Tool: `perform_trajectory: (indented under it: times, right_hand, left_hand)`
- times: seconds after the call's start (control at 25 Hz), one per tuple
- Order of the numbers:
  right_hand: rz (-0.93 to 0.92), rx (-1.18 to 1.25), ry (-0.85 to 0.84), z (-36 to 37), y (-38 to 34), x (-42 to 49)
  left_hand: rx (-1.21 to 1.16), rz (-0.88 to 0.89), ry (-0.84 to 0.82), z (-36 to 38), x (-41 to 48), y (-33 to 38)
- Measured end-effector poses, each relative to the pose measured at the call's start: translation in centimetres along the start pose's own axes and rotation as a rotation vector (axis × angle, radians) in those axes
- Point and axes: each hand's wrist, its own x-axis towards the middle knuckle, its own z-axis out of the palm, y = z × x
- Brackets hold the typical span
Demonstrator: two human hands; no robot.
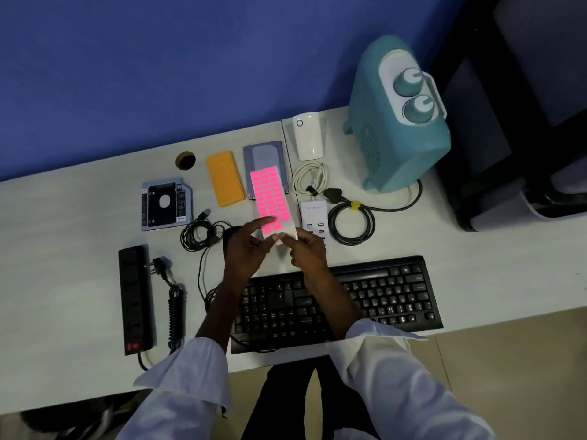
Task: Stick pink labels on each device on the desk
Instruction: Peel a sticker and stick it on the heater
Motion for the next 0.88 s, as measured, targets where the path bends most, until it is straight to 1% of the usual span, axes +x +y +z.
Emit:
perform_trajectory:
  times: [0.12,0.28,0.4,0.48,0.52,0.64,0.68,0.72,0.76,0.8,0.84,0.88]
  right_hand:
    - [-0.035,0.017,-0.007,0.3,0.1,-0.2]
    - [-0.062,-0.013,0.000,0.9,0.6,-0.3]
    - [-0.077,-0.040,0.012,1.1,0.9,0.0]
    - [-0.086,-0.066,0.016,1.2,0.8,0.3]
    - [-0.083,-0.072,0.023,1.2,0.8,0.5]
    - [-0.049,-0.135,0.052,1.3,0.0,0.8]
    - [-0.057,-0.202,0.094,1.4,-0.3,0.7]
    - [-0.080,-0.303,0.173,1.3,-0.4,0.6]
    - [-0.106,-0.395,0.278,1.1,-0.4,0.5]
    - [-0.140,-0.425,0.358,0.9,-0.7,0.3]
    - [-0.160,-0.397,0.385,0.6,-1.2,0.3]
    - [-0.154,-0.313,0.343,0.0,-1.9,0.4]
  left_hand:
    - [0.007,-0.033,0.020,-0.3,-0.4,0.0]
    - [-0.038,-0.003,0.042,-0.8,-0.2,0.0]
    - [-0.015,-0.007,0.028,-0.9,0.2,-0.1]
    - [-0.046,-0.022,0.028,-0.9,0.6,-0.4]
    - [-0.055,-0.020,0.043,-0.9,0.8,-0.5]
    - [-0.004,-0.002,0.180,-1.0,1.4,-0.4]
    - [-0.002,-0.004,0.225,-1.0,1.6,0.1]
    - [-0.018,0.001,0.237,-1.1,1.8,0.6]
    - [-0.053,0.014,0.212,-1.0,1.9,1.1]
    - [-0.088,0.025,0.162,-0.8,2.0,1.7]
    - [-0.118,0.024,0.109,-0.6,2.0,2.3]
    - [-0.152,0.016,0.058,-0.4,2.2,2.9]
